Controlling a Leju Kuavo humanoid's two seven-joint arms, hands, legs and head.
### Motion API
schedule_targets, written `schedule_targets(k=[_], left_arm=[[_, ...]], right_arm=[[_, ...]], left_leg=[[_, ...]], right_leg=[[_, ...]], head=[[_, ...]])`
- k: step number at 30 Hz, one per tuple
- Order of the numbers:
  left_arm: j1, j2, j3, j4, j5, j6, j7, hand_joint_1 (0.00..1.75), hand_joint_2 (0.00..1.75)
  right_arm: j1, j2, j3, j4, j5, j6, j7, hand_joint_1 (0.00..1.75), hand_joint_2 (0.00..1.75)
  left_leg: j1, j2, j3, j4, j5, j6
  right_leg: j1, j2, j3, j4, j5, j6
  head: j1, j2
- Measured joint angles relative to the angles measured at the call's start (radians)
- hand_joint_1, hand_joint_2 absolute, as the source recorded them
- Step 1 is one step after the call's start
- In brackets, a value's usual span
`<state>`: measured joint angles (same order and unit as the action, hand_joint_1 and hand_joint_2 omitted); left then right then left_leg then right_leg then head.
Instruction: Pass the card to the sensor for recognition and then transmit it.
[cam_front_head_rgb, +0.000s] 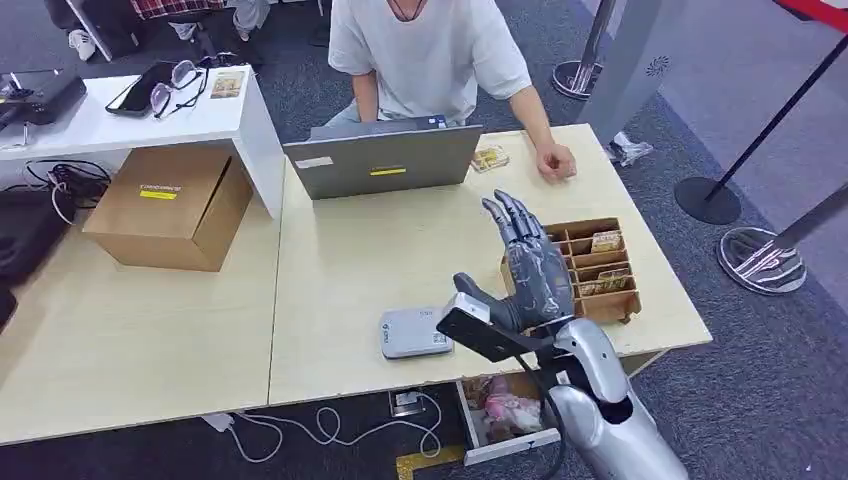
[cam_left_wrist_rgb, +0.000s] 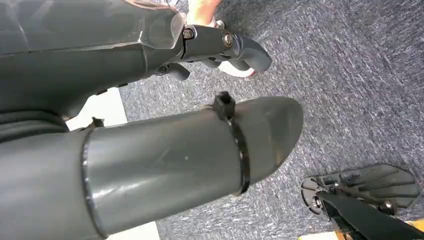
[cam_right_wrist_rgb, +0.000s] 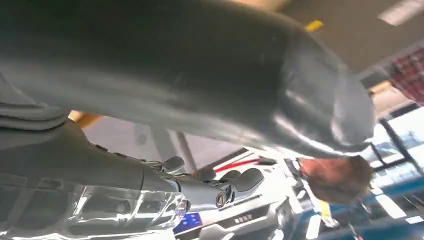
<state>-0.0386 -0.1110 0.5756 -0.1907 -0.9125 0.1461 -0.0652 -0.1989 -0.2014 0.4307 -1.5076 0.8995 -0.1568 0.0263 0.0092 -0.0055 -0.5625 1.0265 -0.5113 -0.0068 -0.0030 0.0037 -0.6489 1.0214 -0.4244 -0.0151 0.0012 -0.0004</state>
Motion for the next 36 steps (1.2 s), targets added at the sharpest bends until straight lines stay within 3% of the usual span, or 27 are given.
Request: schedule_targets(k=[8, 16, 18, 25, 26, 30, 36], left_arm=[[0.001, 0.0, 0.0, 0.0, -0.004, 0.0, -0.008, 0.0, 0.0], [0.001, 0.001, 0.0, 0.0, -0.005, 0.0, -0.009, 0.0, 0.0], [0.0, 0.001, 0.0, 0.0, -0.004, 0.0, -0.009, 0.0, 0.0], [0.003, 0.001, 0.006, 0.0, 0.017, 0.002, -0.016, 0.0, 0.0], [0.005, 0.001, 0.011, 0.0, 0.024, 0.003, -0.018, 0.0, 0.0], [0.003, 0.001, 0.028, 0.0, 0.045, 0.015, -0.019, 0.0, 0.0], [0.006, -0.002, 0.056, 0.0, 0.064, 0.027, -0.033, 0.0, 0.0]], right_arm=[[0.058, -0.042, -0.052, -0.039, 0.036, 0.071, 0.002, 0.0, 0.0], [0.073, -0.06, -0.071, -0.059, 0.037, 0.082, 0.003, 0.0, 0.0], [0.076, -0.07, -0.071, -0.068, 0.047, 0.122, 0.01, 0.0, 0.0], [0.071, -0.237, -0.086, -0.099, -0.029, 0.289, -0.047, 0.0, 0.0], [0.056, -0.261, -0.085, -0.096, -0.039, 0.298, -0.061, 0.0, 1.75], [-0.049, -0.321, -0.038, -0.041, -0.069, 0.319, -0.1, 0.0, 1.75], [-0.255, -0.356, 0.098, 0.086, -0.099, 0.365, -0.113, 0.0, 1.75]], left_leg=[[0.0, 0.0, 0.0, 0.0, 0.0, 0.0], [0.0, 0.0, 0.0, 0.0, 0.0, 0.0], [0.0, 0.0, 0.0, 0.0, 0.0, 0.0], [-0.001, 0.0, -0.001, 0.0, -0.002, 0.003], [-0.001, 0.001, -0.001, 0.0, -0.002, 0.003], [-0.002, 0.003, 0.001, 0.0, -0.002, 0.003], [-0.001, 0.002, 0.0, 0.0, 0.0, 0.003]], right_leg=[[0.0, 0.0, 0.0, 0.0, 0.0, 0.0], [0.0, 0.0, 0.0, 0.0, 0.0, 0.0], [0.0, 0.0, 0.0, 0.0, 0.0, 0.0], [-0.002, -0.001, 0.0, 0.0, 0.0, 0.001], [-0.003, 0.0, 0.0, 0.0, 0.0, 0.001], [-0.003, 0.001, 0.001, 0.0, 0.0, 0.001], [-0.003, 0.001, 0.001, 0.001, 0.001, 0.001]], head=[[0.0, 0.0], [0.0, 0.0], [0.0, 0.0], [0.0, 0.0], [0.0, 0.0], [0.0, 0.0], [0.0, 0.0]])
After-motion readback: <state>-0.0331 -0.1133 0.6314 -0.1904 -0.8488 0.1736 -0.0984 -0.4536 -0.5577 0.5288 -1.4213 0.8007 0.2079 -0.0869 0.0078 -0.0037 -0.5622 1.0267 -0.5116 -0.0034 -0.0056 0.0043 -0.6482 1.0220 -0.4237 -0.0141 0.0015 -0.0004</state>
